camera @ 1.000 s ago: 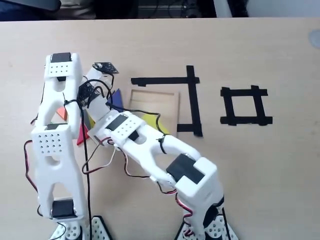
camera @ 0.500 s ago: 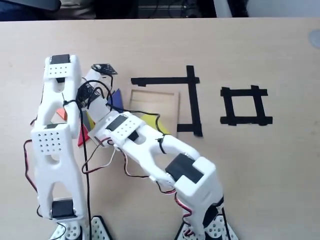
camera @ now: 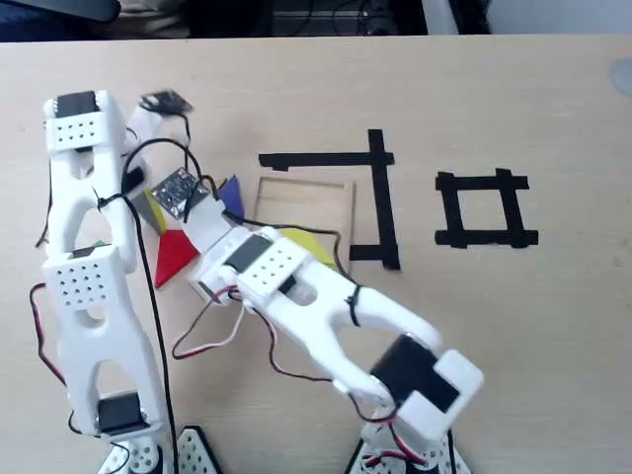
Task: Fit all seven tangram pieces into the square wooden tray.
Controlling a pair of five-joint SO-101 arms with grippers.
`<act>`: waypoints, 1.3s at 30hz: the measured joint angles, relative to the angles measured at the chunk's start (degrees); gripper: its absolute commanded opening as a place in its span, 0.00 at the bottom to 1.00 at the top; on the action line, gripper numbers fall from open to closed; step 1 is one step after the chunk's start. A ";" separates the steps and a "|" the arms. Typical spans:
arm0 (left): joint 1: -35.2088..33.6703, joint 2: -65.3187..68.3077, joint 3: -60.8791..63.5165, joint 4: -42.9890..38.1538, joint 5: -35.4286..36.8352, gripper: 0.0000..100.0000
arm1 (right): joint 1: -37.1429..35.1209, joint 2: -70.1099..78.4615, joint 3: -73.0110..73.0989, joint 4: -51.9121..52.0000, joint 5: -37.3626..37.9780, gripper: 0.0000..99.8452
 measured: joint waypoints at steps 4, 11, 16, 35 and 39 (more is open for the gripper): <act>-2.99 -0.35 -6.07 1.14 11.43 0.32 | 1.05 -4.04 1.85 0.00 -2.55 0.01; -13.45 -13.71 -2.02 1.23 28.48 0.32 | 11.52 -5.19 -2.73 2.90 -12.84 0.10; -14.77 -33.14 17.05 1.23 31.03 0.32 | 11.69 0.53 -13.27 12.13 -14.59 0.21; -32.44 -82.29 104.62 -31.74 42.90 0.32 | 11.25 27.87 -44.66 27.34 -15.12 0.21; -39.65 -84.84 111.12 -35.78 42.81 0.32 | 10.20 31.65 -45.63 27.16 -15.12 0.21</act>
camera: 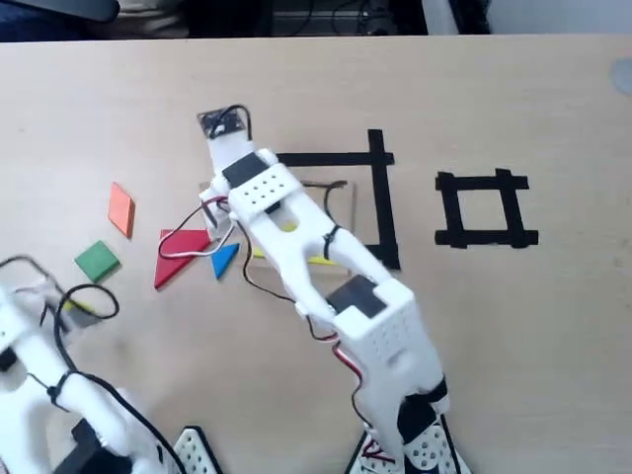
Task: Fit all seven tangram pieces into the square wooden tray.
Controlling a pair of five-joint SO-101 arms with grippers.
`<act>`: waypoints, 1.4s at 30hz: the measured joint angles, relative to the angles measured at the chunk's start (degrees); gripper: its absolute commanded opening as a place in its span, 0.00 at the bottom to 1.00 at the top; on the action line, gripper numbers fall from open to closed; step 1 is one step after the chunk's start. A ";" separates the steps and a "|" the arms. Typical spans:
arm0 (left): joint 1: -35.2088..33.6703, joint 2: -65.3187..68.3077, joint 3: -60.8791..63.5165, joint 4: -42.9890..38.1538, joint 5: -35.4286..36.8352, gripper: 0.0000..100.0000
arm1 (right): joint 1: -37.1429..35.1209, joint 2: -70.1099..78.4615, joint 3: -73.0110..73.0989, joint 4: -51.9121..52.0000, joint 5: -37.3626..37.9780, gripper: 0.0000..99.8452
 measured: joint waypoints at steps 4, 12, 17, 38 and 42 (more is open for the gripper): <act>-5.36 -1.14 3.52 -1.05 -2.29 0.32 | 0.18 1.58 -1.49 0.00 0.00 0.20; -6.07 -1.23 7.03 -4.22 -2.90 0.32 | 0.97 4.04 -2.20 -2.02 0.00 0.07; -6.07 -1.23 7.21 -4.57 -3.08 0.32 | 1.76 6.77 -4.48 -2.11 0.00 0.09; -5.10 -1.23 7.21 -4.57 -3.25 0.32 | 4.13 11.08 -13.19 16.79 0.97 0.01; -5.10 -1.23 7.21 -4.57 -3.25 0.32 | 4.13 10.29 -13.10 16.79 1.05 0.02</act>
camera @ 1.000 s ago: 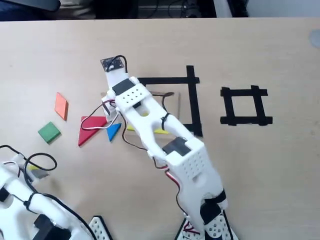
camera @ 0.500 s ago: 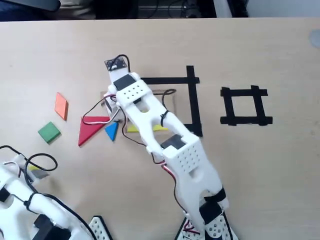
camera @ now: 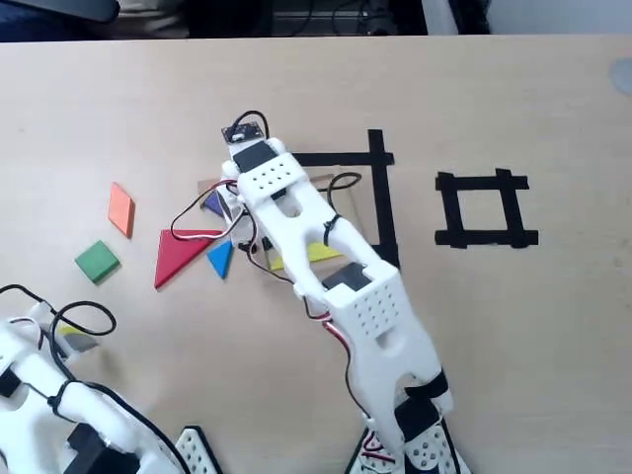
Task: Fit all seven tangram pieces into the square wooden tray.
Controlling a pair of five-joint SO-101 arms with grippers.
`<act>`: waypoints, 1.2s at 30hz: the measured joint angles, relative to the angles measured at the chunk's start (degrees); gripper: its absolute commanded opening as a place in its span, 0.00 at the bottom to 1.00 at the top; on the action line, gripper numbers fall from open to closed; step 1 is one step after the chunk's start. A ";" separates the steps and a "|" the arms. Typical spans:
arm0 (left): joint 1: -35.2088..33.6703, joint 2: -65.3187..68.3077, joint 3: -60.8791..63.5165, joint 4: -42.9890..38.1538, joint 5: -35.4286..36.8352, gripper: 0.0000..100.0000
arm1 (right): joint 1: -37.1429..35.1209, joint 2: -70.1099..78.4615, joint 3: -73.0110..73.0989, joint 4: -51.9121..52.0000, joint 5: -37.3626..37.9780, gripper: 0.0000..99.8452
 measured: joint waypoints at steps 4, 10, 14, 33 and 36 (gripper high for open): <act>0.18 0.00 0.00 0.00 0.00 0.32 | 0.09 -2.37 0.09 0.53 2.11 0.10; 0.44 0.00 0.00 0.00 0.00 0.32 | 0.09 -5.27 0.09 2.11 3.96 0.21; 0.44 0.00 0.00 0.00 0.00 0.32 | 0.09 -5.27 0.09 2.11 5.71 0.21; -5.63 0.00 1.14 -5.27 4.22 0.32 | -2.29 0.00 -9.14 -10.73 16.09 0.24; -5.71 0.00 1.14 -5.45 4.75 0.32 | -2.20 3.43 -12.75 -10.64 16.09 0.24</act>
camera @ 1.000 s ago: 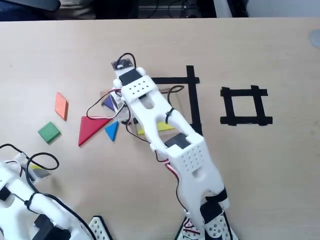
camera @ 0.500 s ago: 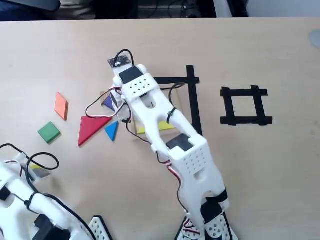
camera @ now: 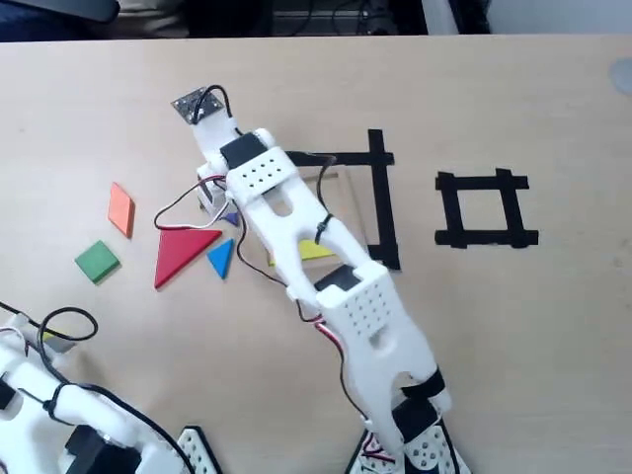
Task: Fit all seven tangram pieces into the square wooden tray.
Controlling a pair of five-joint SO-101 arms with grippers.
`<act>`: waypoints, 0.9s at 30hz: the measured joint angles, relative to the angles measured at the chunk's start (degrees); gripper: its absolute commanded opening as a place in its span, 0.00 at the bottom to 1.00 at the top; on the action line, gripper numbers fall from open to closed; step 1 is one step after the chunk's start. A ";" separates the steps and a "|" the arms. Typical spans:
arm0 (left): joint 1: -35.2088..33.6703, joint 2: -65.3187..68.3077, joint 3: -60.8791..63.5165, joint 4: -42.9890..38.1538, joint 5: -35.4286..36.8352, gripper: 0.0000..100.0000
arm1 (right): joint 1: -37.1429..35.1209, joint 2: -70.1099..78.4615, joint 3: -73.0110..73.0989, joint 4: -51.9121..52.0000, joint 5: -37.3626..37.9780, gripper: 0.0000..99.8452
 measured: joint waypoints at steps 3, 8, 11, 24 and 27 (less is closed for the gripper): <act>0.00 0.00 0.00 0.00 0.18 0.32 | -0.09 3.08 -5.71 1.14 0.00 0.24; 0.62 0.00 0.00 0.00 0.18 0.32 | -0.09 11.52 -15.82 2.64 0.26 0.24; 0.62 0.00 0.00 0.00 0.18 0.32 | -0.53 16.18 -21.54 3.25 0.62 0.24; 0.62 0.00 0.00 0.00 0.18 0.32 | -3.87 21.98 -33.58 11.78 2.64 0.24; 0.62 0.00 0.00 0.00 0.18 0.32 | -3.96 22.07 -34.64 12.31 2.20 0.24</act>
